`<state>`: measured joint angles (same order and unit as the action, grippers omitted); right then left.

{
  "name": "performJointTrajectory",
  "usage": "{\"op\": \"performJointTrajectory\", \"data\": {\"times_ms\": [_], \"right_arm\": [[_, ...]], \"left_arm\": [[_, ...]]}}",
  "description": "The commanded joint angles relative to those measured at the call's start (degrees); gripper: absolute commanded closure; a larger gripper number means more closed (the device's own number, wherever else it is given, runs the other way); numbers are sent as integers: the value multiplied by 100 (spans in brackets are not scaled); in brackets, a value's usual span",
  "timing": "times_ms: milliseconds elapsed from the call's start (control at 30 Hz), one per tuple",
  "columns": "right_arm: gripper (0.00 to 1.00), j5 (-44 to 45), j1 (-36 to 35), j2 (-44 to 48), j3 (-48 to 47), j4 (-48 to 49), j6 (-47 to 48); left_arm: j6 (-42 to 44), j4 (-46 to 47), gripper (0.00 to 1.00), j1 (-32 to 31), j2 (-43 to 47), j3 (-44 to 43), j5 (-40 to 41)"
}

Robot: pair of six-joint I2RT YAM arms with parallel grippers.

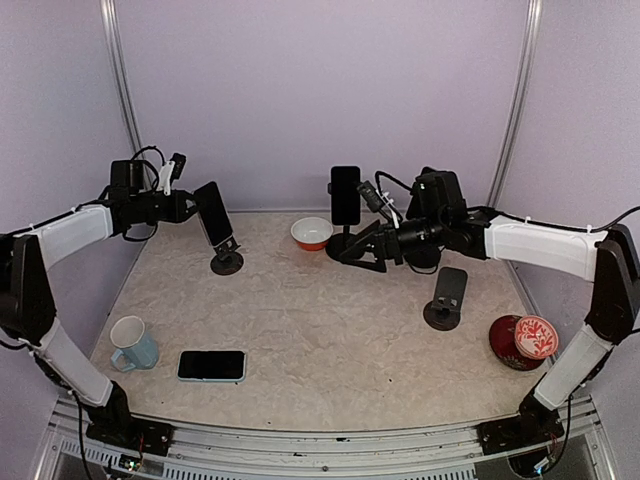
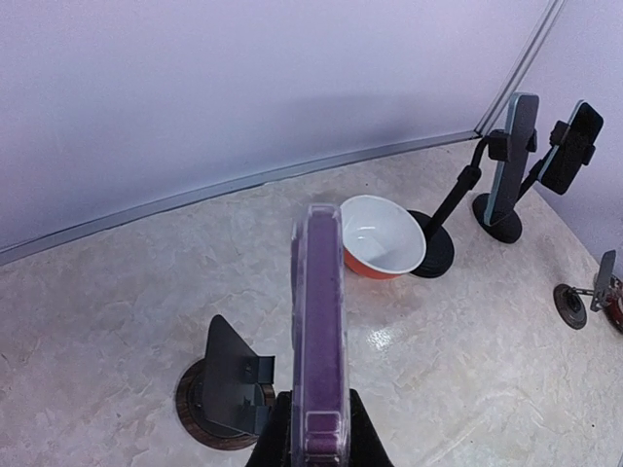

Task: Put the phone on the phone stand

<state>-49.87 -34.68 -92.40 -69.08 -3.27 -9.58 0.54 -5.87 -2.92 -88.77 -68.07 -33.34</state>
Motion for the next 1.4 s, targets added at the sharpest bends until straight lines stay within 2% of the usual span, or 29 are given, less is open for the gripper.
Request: {"op": "performJointTrajectory", "data": {"times_ms": [0, 333, 867, 933, 1100, 1133, 1367], "right_arm": [[0, 155, 31, 447, 202, 52, 90], [0, 221, 31, 593, 282, -23, 5], [0, 311, 31, 695, 382, -73, 27], [0, 343, 31, 696, 386, -83, 36], [0, 326, 31, 680, 411, -57, 33], [0, 342, 31, 686, 409, -65, 35], [0, 369, 31, 723, 467, -60, 47]], "left_arm": [[270, 518, 100, 231, -319, -387, -397], [-125, 1561, 100, 288, -976, -320, -691], [17, 1513, 100, 213, -1513, -332, -590], [18, 1511, 96, 198, -1490, -316, -588], [34, 1466, 94, 183, -1436, -279, -576], [32, 1461, 93, 181, -1416, -270, -570], [-28, 1264, 51, 166, -1198, -317, -359]]}}
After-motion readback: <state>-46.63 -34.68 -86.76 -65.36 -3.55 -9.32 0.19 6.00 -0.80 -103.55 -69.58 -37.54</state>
